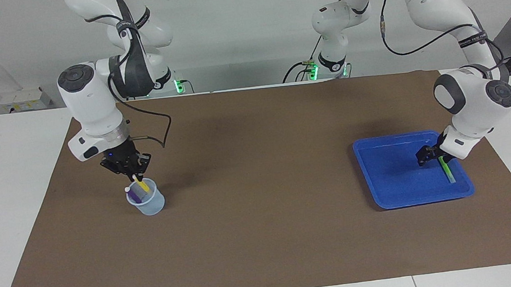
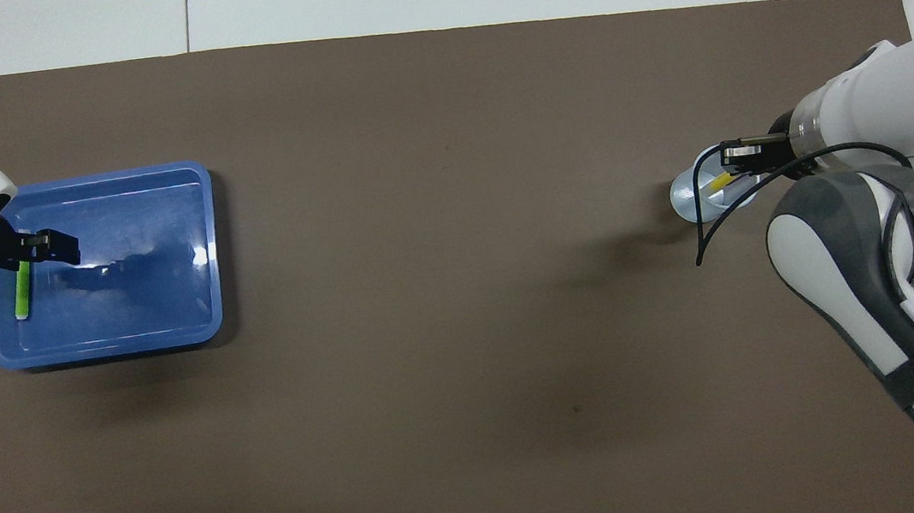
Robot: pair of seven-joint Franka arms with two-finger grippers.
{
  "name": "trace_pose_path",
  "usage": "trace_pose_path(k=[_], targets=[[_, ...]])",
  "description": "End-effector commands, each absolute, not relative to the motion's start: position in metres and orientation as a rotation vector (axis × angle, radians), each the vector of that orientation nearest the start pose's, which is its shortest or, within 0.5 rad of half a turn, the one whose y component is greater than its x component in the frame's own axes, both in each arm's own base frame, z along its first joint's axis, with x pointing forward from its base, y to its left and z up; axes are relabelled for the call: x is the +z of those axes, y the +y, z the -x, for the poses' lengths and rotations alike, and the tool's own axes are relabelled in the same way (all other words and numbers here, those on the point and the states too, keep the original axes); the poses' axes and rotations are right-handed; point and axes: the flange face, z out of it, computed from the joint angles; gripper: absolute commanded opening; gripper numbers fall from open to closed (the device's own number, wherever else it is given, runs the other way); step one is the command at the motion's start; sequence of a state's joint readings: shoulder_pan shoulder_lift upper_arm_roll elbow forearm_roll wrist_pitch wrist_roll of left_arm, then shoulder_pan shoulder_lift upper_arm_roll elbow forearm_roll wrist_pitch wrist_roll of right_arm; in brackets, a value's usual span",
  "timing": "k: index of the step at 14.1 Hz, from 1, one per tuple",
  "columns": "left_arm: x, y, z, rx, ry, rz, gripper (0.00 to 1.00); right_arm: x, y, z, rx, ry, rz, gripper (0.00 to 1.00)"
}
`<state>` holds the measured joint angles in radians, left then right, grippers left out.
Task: Transfer and insert pens with both arms
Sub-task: 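Insert the yellow pen into the cup while the left gripper reaches the green pen, then grasp the green pen with the left gripper while the right gripper withdraws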
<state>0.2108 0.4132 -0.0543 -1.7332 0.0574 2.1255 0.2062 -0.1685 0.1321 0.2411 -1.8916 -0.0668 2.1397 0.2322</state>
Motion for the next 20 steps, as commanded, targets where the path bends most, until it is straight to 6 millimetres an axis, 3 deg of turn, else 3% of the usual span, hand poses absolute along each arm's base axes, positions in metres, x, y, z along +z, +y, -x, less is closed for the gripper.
trace_pose_path(k=[1, 7, 11, 14, 18, 20], targets=[[0.341, 0.115, -0.660, 0.008, 0.175, 3.091, 0.90, 0.447, 0.034, -0.602, -0.219, 0.263, 3.148, 0.75], [0.333, 0.126, -0.657, -0.022, 0.187, 3.088, 0.88, 0.463, 0.045, -0.598, -0.194, 0.312, 3.146, 0.87], [0.325, 0.131, -0.653, -0.012, 0.178, 3.090, 0.87, 0.501, 0.078, -0.593, -0.167, 0.324, 3.104, 0.96], [0.323, 0.132, -0.652, -0.012, 0.174, 3.090, 0.86, 0.515, 0.102, -0.585, -0.097, 0.340, 2.989, 0.98], [0.320, 0.143, -0.647, 0.007, 0.179, 3.081, 0.86, 0.525, 0.153, -0.571, -0.082, 0.281, 2.927, 0.98], [0.318, 0.143, -0.646, 0.013, 0.177, 3.082, 0.86, 0.525, 0.156, -0.569, -0.072, 0.301, 2.926, 0.99]])
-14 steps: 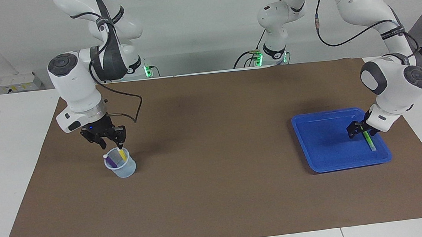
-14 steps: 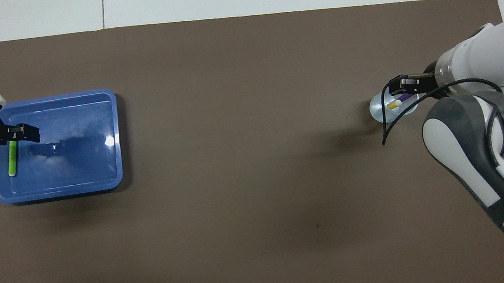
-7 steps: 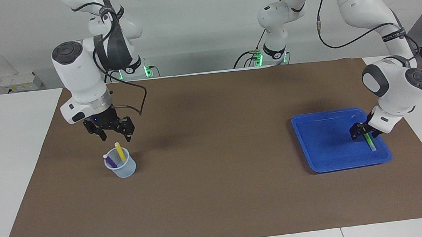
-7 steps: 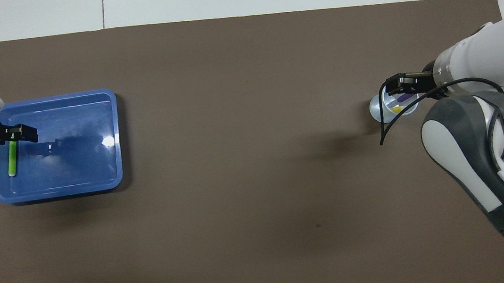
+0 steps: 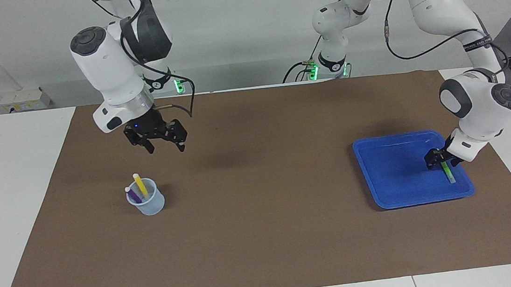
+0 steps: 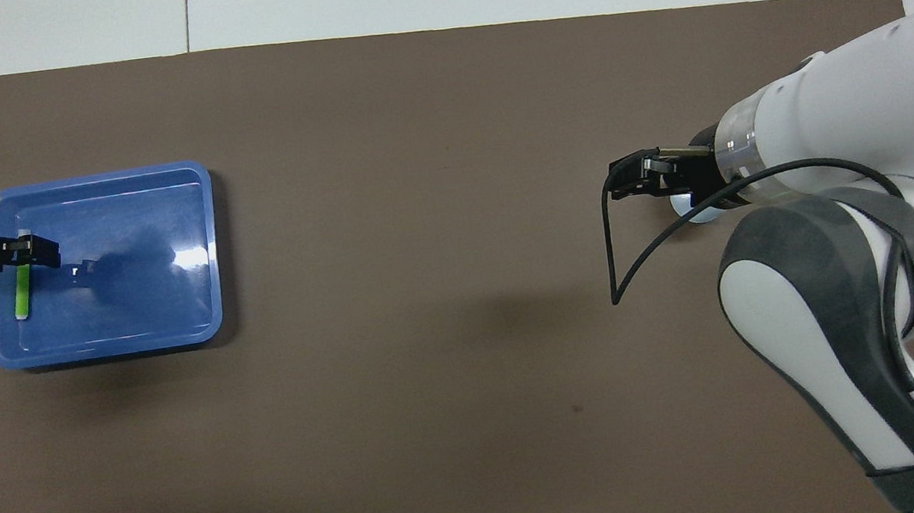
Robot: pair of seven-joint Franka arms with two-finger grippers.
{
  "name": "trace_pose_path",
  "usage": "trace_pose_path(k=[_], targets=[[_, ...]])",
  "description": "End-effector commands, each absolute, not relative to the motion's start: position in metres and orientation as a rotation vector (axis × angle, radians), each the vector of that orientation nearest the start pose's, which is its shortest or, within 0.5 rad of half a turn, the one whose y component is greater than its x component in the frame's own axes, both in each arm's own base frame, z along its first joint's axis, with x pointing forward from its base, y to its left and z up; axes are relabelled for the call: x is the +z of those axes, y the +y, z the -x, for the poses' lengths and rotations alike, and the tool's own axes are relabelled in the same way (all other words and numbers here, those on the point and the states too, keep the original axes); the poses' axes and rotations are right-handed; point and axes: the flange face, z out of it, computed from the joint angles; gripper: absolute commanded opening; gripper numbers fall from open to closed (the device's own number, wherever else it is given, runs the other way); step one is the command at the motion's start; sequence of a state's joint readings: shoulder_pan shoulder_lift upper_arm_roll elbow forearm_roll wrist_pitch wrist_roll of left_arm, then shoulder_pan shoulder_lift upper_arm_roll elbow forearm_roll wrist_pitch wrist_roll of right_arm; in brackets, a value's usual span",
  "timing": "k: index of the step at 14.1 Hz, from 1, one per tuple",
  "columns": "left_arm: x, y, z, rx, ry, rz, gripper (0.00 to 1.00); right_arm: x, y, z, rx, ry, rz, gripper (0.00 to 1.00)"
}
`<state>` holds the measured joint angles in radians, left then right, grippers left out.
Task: Transfer and insert pens with both arms
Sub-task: 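Grasp the green pen with the left gripper while the right gripper withdraws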
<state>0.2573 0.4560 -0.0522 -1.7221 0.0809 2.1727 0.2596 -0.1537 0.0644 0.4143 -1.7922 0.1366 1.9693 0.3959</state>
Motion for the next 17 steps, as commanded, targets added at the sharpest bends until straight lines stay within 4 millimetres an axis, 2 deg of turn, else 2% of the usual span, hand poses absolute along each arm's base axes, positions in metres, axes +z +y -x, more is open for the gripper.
trace_pose_path(k=[1, 2, 4, 8, 17], targets=[[0.317, 0.143, -0.645, 0.016, 0.177, 3.083, 0.86, 0.525, 0.156, -0.569, -0.072, 0.302, 2.925, 0.99], [0.318, 0.143, -0.646, 0.013, 0.178, 3.082, 0.86, 0.525, 0.157, -0.569, -0.073, 0.302, 2.924, 0.99], [0.316, 0.141, -0.645, 0.018, 0.184, 3.081, 0.85, 0.525, 0.173, -0.564, -0.071, 0.264, 2.926, 0.99], [0.317, 0.142, -0.646, 0.017, 0.207, 3.057, 0.85, 0.529, 0.186, -0.560, -0.074, 0.333, 2.914, 0.99], [0.308, 0.142, -0.641, 0.011, 0.209, 3.059, 0.82, 0.526, 0.189, -0.558, -0.071, 0.395, 2.905, 0.99]])
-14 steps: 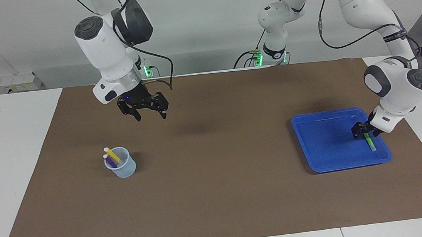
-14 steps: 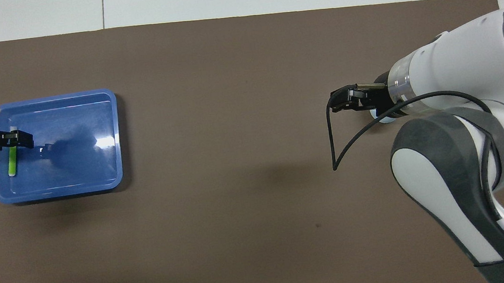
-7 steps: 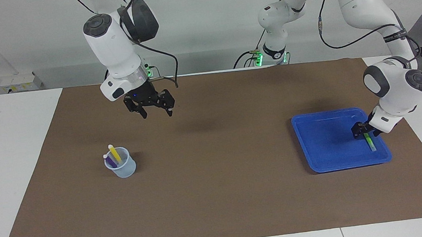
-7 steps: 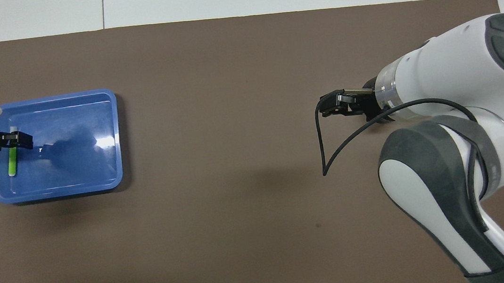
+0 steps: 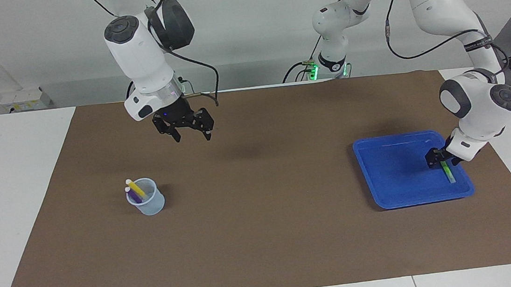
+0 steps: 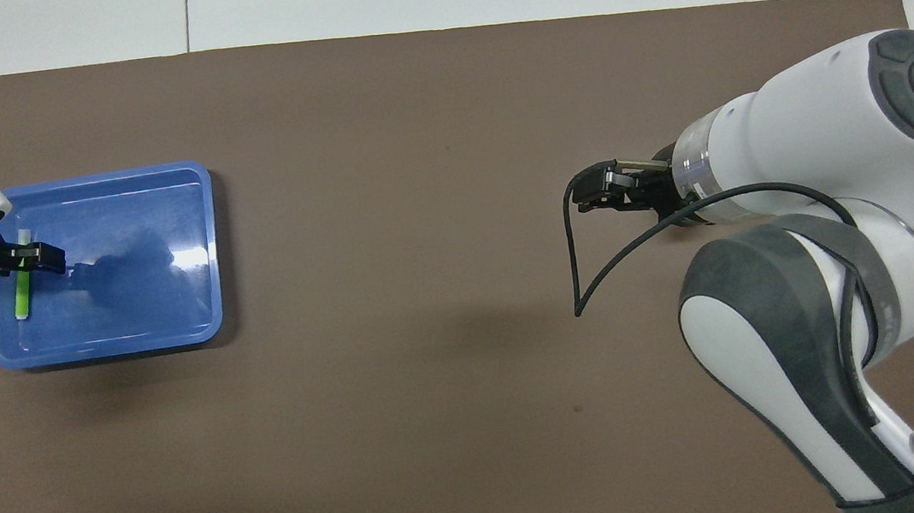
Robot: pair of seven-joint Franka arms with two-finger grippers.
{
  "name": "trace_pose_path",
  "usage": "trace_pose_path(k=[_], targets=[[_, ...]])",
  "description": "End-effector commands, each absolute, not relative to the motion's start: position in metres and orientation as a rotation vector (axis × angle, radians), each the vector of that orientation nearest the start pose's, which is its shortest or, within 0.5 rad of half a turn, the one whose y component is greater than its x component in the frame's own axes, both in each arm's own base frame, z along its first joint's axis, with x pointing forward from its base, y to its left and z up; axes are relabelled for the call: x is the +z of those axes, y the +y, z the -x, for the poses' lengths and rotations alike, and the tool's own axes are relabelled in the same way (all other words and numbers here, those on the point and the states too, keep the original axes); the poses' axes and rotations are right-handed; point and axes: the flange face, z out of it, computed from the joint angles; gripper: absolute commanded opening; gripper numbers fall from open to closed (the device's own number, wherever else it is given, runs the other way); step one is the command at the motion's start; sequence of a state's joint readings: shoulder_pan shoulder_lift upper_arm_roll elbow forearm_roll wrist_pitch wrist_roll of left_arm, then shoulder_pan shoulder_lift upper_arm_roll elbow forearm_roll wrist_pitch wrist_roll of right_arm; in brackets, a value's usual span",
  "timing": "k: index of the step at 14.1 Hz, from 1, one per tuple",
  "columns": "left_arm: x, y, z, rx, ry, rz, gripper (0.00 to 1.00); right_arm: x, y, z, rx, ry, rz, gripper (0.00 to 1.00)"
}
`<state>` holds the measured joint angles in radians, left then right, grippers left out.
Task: Transfer and insert pens with both arms
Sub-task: 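Grasp the green pen with the left gripper while the right gripper withdraws, then close the left gripper on the green pen in the tray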
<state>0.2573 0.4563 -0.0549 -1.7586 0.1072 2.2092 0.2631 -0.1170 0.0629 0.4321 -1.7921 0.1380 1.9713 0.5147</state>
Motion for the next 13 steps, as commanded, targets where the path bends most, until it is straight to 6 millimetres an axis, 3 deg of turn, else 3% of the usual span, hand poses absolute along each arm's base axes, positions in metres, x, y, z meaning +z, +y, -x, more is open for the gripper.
trace_pose_path(k=[1, 3, 13], targets=[[0.308, 0.143, -0.640, 0.011, 0.206, 3.060, 0.82, 0.526, 0.191, -0.557, -0.070, 0.388, 2.906, 0.99], [0.307, 0.144, -0.640, 0.014, 0.204, 3.060, 0.82, 0.527, 0.202, -0.552, -0.064, 0.384, 2.906, 0.99], [0.304, 0.151, -0.634, 0.032, 0.186, 3.065, 0.82, 0.525, 0.202, -0.550, -0.056, 0.406, 2.910, 0.99]])
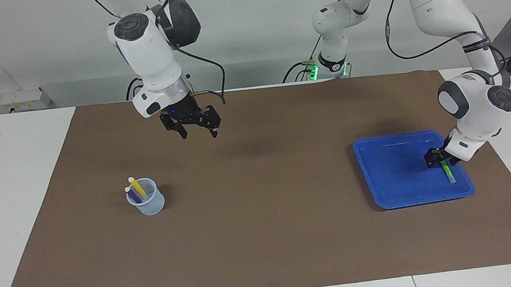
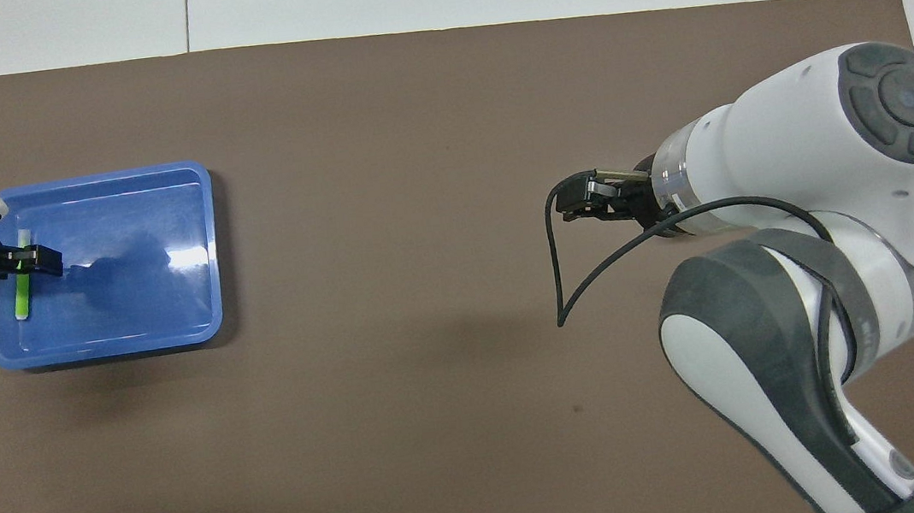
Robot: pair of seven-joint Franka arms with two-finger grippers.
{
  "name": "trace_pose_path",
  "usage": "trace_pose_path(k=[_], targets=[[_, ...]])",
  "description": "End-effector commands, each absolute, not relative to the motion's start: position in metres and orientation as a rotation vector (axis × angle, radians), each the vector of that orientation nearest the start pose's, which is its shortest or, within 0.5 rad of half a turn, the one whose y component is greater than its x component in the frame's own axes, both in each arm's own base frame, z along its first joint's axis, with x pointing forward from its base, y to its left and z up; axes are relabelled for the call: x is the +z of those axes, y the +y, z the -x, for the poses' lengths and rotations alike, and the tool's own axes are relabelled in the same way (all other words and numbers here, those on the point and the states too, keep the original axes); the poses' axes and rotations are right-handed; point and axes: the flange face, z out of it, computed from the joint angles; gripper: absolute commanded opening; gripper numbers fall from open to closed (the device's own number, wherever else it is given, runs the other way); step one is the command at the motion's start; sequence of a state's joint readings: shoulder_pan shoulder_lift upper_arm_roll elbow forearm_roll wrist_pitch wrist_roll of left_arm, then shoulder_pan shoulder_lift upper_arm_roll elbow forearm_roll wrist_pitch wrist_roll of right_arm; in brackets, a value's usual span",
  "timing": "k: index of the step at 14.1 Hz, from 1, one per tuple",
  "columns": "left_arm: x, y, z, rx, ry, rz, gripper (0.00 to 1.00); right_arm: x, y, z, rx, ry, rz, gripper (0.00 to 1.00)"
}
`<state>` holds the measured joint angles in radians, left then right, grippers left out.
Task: Transfer and insert pens with both arms
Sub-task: 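Close the left gripper on the green pen in the tray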
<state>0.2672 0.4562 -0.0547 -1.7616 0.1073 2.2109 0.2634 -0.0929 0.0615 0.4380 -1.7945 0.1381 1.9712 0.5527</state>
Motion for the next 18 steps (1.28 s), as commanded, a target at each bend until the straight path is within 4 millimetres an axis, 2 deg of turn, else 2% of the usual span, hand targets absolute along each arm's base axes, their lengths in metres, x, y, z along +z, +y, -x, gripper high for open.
trace_pose_path(k=[1, 9, 15, 18], targets=[[0.3018, 0.1500, -0.6317, 0.041, 0.187, 3.066, 0.82, 0.5247, 0.2021, -0.5496, -0.056, 0.406, 2.910, 0.99], [0.3006, 0.1506, -0.6301, 0.048, 0.185, 3.067, 0.73, 0.5232, 0.2020, -0.5492, -0.052, 0.407, 2.911, 0.99], [0.2983, 0.1500, -0.6280, 0.058, 0.188, 3.069, 0.58, 0.5235, 0.2012, -0.5492, -0.048, 0.408, 2.912, 0.99], [0.2989, 0.1500, -0.6276, 0.062, 0.188, 3.069, 0.55, 0.5228, 0.2012, -0.5490, -0.045, 0.411, 2.911, 0.99]])
